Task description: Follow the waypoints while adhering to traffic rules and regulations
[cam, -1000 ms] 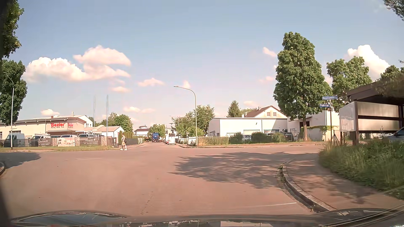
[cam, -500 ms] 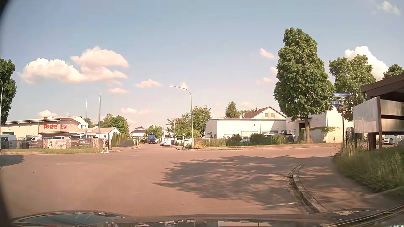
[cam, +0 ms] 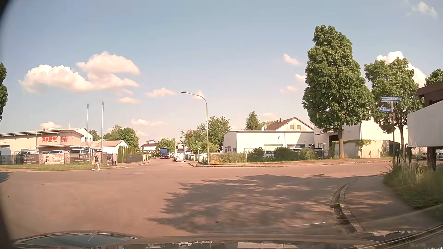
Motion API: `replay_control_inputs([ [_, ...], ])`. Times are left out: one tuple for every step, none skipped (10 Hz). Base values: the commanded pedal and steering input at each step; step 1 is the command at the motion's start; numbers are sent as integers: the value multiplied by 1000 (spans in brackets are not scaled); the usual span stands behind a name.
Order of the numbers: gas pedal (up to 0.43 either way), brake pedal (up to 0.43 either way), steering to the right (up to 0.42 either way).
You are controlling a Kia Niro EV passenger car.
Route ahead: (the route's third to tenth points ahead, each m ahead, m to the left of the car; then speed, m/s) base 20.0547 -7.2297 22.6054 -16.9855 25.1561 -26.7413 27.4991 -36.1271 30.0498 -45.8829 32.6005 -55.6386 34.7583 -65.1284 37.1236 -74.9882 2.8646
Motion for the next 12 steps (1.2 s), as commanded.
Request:
replay_control_inputs([
  [0,85,29],
  [0,85,39],
  [0,85,51],
  [0,85,59],
  [0,85,68],
  [0,85,75],
  [0,85,76],
  [0,79,75],
  [0,79,73],
  [0,79,74],
  [0,67,76],
  [0,43,81],
])
